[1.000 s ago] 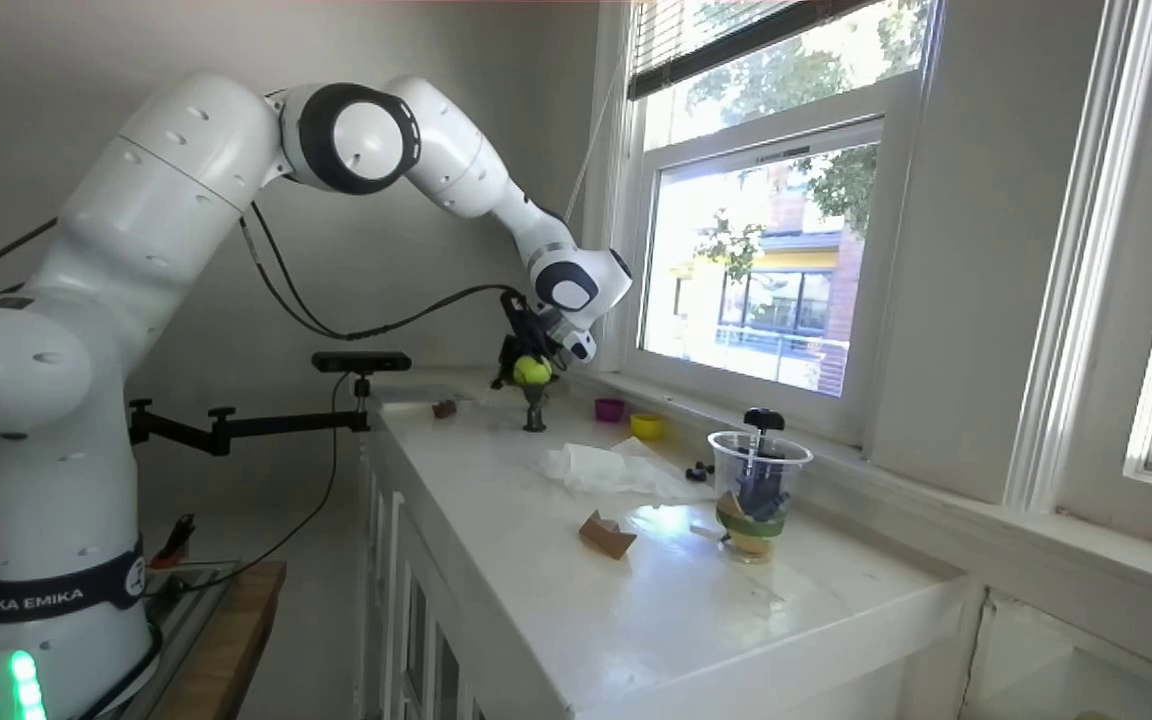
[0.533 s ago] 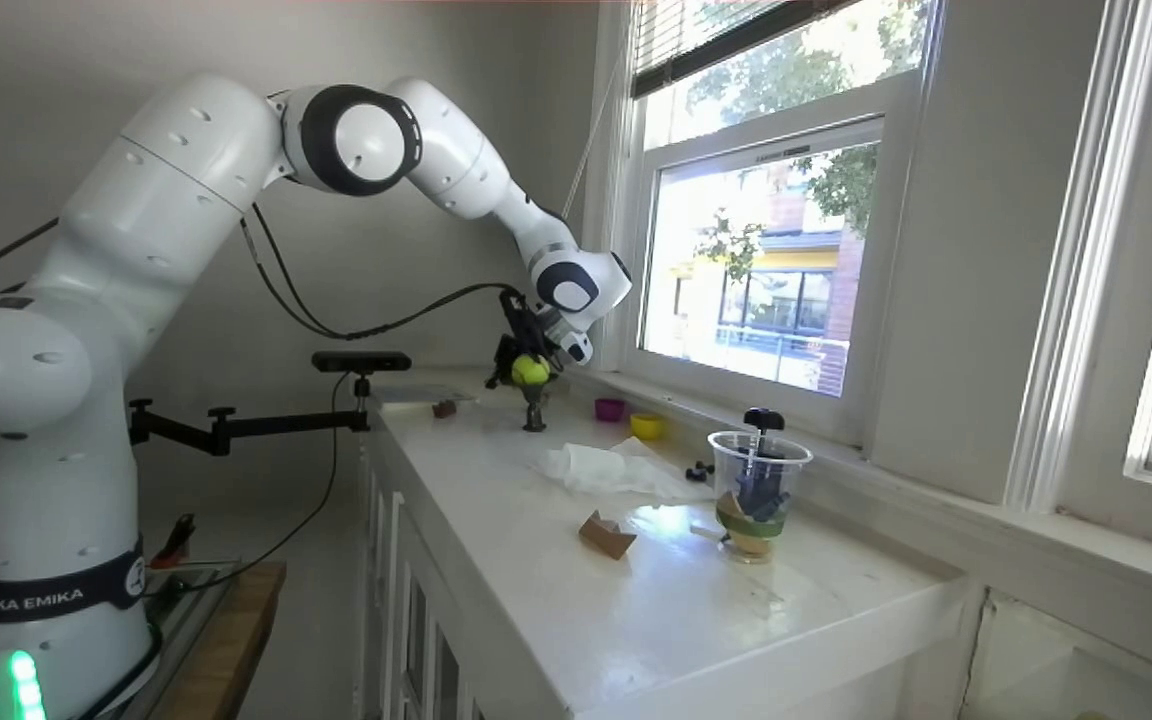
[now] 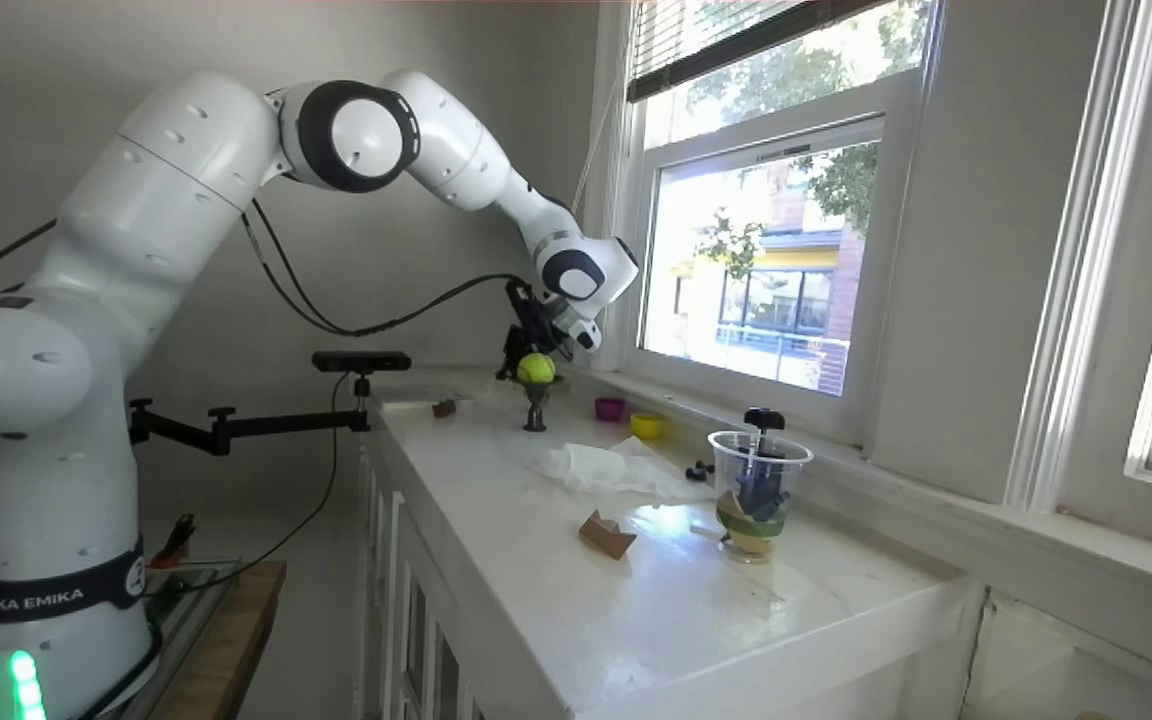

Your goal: Open up the blinds

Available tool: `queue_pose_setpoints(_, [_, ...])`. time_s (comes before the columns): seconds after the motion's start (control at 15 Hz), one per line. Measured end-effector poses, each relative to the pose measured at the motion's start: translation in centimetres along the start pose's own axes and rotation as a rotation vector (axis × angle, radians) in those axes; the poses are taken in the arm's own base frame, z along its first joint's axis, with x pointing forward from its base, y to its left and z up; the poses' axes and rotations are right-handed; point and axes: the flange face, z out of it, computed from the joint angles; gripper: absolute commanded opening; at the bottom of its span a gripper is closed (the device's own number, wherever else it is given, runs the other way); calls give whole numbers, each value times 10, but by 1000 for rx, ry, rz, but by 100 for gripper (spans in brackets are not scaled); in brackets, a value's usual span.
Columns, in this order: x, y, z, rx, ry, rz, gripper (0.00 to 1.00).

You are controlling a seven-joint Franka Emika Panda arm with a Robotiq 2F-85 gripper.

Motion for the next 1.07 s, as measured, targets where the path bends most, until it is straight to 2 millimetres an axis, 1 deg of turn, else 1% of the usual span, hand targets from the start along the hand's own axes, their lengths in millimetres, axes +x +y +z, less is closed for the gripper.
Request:
queue_pose_setpoints(0.13, [-1,-6,-15,-11,28,-13,0])
queue_pose_setpoints(0.2, [-1,-10,-21,-15,39,-20,2])
queue_pose_setpoints(0.27, [-2,-13,-26,-21,48,-27,27])
queue_pose_setpoints(0.33, [-2,-15,-29,-26,54,-32,28])
queue_pose_setpoints(0.4, [-3,-17,-32,-31,58,-36,33])
queue_pose_setpoints(0.8, [-9,-26,-45,-41,81,-49,75])
queue_pose_setpoints(0.93, [-13,-28,-55,-46,100,-51,90])
queue_pose_setpoints(1.0, [-16,-30,-64,-50,116,-54,96])
queue_pose_setpoints(1.07, [-19,-32,-75,-55,139,-57,100])
